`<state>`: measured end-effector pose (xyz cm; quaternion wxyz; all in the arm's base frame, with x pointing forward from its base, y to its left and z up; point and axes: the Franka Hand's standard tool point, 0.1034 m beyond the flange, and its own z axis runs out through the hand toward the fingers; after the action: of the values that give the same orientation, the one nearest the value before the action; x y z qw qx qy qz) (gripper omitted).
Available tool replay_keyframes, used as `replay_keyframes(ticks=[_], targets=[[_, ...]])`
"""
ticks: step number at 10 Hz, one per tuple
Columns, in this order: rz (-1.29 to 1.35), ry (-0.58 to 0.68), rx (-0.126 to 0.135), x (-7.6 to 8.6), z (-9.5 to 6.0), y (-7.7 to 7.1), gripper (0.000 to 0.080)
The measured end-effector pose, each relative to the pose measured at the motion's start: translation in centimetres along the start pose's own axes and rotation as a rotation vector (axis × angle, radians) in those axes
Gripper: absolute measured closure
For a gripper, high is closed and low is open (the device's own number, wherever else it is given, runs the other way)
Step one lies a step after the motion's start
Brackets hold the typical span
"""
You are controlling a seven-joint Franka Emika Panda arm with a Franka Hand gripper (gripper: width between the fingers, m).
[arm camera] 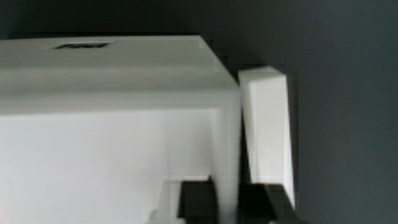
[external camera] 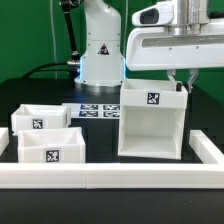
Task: Assemble drawer
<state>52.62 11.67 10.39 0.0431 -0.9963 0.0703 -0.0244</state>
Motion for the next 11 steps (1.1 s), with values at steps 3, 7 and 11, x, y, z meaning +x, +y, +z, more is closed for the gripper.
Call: replay_keyframes(ticks=[3, 7, 11], targets=[[0.002, 0.012, 0.001, 0.9, -0.1, 0.3, 0.0762], [0.062, 0.014, 0.003, 0.9, -0.2, 0.2, 0.0762], [0.331, 0.011, 0.040, 2.3, -0.2, 0.7, 0.0761]])
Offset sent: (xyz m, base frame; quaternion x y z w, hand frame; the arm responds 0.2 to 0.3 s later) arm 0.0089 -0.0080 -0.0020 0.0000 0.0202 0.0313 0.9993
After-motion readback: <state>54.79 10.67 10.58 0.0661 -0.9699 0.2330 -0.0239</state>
